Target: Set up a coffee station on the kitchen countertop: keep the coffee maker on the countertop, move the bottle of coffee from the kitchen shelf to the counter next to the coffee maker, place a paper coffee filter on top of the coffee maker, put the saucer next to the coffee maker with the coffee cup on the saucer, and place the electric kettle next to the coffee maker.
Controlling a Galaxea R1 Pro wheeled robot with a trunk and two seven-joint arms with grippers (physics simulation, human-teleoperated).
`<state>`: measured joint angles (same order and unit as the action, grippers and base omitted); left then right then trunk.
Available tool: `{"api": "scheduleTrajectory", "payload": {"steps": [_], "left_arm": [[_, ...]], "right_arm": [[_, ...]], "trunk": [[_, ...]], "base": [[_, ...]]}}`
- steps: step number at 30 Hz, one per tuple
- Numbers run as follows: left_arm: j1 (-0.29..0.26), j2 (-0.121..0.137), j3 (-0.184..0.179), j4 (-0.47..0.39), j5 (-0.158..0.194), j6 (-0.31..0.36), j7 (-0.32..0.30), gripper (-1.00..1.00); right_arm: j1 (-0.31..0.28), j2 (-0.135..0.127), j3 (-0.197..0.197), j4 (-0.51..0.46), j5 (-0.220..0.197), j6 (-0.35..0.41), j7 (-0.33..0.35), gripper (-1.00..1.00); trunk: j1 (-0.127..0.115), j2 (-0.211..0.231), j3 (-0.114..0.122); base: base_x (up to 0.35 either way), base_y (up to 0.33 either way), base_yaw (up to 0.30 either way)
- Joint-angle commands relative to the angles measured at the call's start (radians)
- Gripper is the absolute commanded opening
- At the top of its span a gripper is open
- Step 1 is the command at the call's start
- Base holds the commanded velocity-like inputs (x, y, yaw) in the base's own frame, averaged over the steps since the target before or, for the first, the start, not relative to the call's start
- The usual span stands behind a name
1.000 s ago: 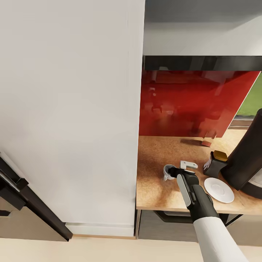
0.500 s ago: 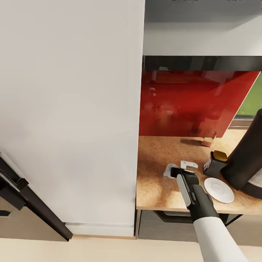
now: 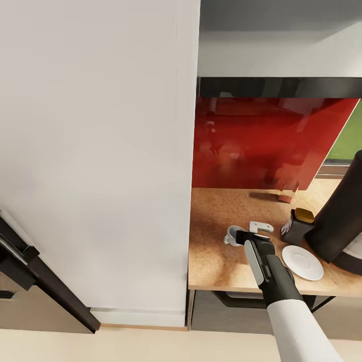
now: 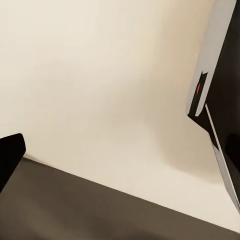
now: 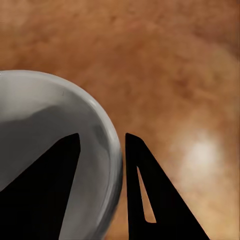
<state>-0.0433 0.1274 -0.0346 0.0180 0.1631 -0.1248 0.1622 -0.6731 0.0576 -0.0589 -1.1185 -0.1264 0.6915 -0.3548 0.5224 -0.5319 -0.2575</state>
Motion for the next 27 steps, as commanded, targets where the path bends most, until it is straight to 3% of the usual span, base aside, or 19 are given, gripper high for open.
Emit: {"api": "scheduleTrajectory", "payload": {"steps": [1, 13, 20, 27], "left_arm": [[-0.001, 0.000, -0.004, 0.002, 0.009, -0.005, 0.000, 1.00], [-0.001, 0.000, -0.005, 0.002, 0.009, -0.005, 0.000, 1.00], [-0.001, 0.000, -0.005, 0.002, 0.009, -0.006, 0.000, 1.00], [-0.001, 0.000, -0.005, 0.002, 0.009, -0.006, 0.000, 1.00]], "right_arm": [[0.000, 0.001, -0.001, 0.010, -0.024, 0.000, -0.009, -1.00], [0.000, 0.002, 0.003, 0.002, -0.025, 0.005, -0.009, -1.00], [0.000, 0.004, 0.007, -0.085, -0.023, 0.105, -0.009, -1.00], [0.000, 0.004, 0.013, -0.116, -0.020, 0.123, -0.009, -1.00]], "trunk": [[0.001, -0.001, -0.002], [0.001, -0.001, -0.002], [0.001, -0.001, -0.002], [0.001, -0.001, -0.002]], "base": [[0.000, 0.000, 0.000], [0.000, 0.000, 0.000], [0.000, 0.000, 0.000], [0.000, 0.000, 0.000]]}}
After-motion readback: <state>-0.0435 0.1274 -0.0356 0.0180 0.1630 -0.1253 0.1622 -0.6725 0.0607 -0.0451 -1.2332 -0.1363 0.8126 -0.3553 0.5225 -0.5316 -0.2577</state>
